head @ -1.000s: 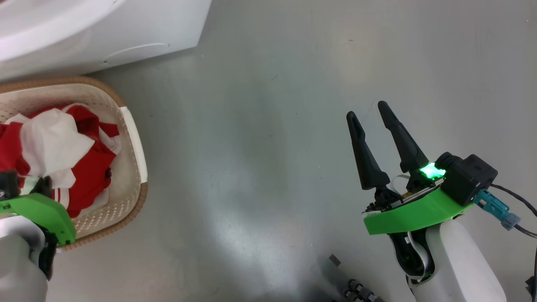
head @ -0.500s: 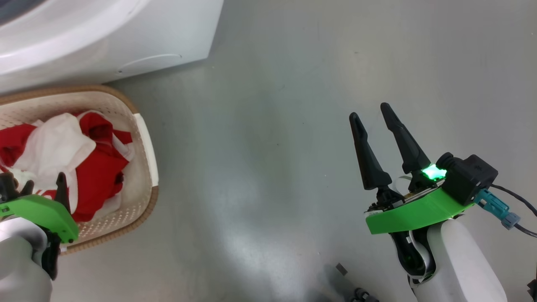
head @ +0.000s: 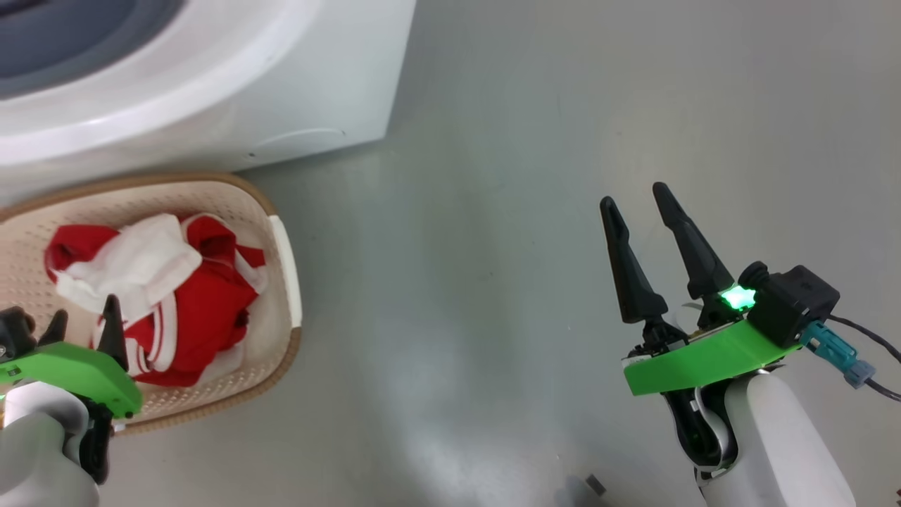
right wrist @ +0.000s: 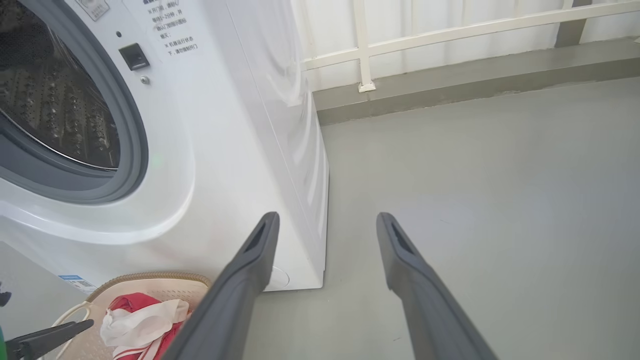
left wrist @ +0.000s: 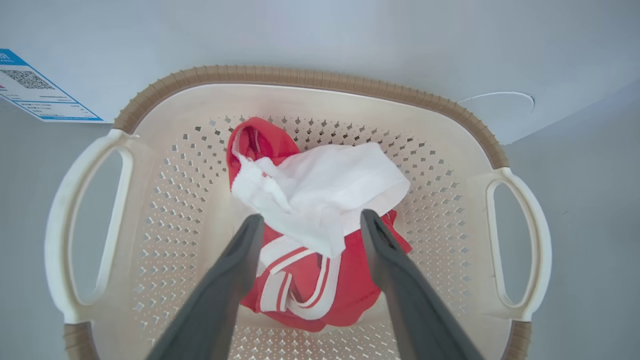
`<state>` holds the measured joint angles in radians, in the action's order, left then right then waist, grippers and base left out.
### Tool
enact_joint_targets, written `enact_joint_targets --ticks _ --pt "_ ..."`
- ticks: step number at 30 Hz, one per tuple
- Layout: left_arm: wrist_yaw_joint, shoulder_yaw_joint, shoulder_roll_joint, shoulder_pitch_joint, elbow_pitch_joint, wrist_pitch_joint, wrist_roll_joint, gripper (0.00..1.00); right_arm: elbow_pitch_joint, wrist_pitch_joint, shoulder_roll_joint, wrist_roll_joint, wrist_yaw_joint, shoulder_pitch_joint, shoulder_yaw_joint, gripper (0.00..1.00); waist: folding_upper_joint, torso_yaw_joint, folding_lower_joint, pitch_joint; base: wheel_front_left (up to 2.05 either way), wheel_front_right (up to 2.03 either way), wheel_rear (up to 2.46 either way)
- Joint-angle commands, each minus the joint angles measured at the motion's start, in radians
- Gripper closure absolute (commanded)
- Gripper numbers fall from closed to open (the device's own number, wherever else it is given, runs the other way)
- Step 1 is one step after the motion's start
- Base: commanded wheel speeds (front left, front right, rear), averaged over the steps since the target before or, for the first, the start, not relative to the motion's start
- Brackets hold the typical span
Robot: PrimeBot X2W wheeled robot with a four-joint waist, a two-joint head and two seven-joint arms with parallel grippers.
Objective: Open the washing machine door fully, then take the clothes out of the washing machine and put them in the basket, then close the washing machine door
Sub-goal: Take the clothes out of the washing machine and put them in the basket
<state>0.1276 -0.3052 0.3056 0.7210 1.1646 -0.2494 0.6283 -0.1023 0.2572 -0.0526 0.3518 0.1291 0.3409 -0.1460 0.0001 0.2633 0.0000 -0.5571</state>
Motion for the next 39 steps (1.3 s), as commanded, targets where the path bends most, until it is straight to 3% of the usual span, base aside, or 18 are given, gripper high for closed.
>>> enact_joint_targets --ticks 1,9,21,39 --pt "0.003 0.024 0.041 -0.021 0.001 -0.012 0.011 0.00 0.020 0.005 0.002 -0.010 0.002 -0.038 -0.016 0.00 -0.0001 -0.015 0.0000 0.019 0.00 0.00 0.00" --pt "0.003 0.091 0.031 -0.111 -0.171 -0.012 -0.021 0.00 0.002 0.005 0.002 -0.038 0.002 -0.068 0.004 0.00 -0.0001 -0.046 0.0000 0.098 0.00 0.00 0.00" --pt "0.003 0.215 -0.005 -0.249 -0.425 -0.012 -0.153 0.00 -0.016 0.005 0.002 -0.073 0.002 -0.123 0.030 0.00 -0.0001 -0.078 0.0000 0.213 0.00 0.00 0.00" --pt "0.003 0.343 -0.076 -0.452 -0.790 -0.012 -0.254 0.00 -0.018 0.005 -0.042 -0.058 0.002 -0.194 0.053 0.00 -0.0001 -0.100 0.0000 0.325 0.00 0.00 0.00"
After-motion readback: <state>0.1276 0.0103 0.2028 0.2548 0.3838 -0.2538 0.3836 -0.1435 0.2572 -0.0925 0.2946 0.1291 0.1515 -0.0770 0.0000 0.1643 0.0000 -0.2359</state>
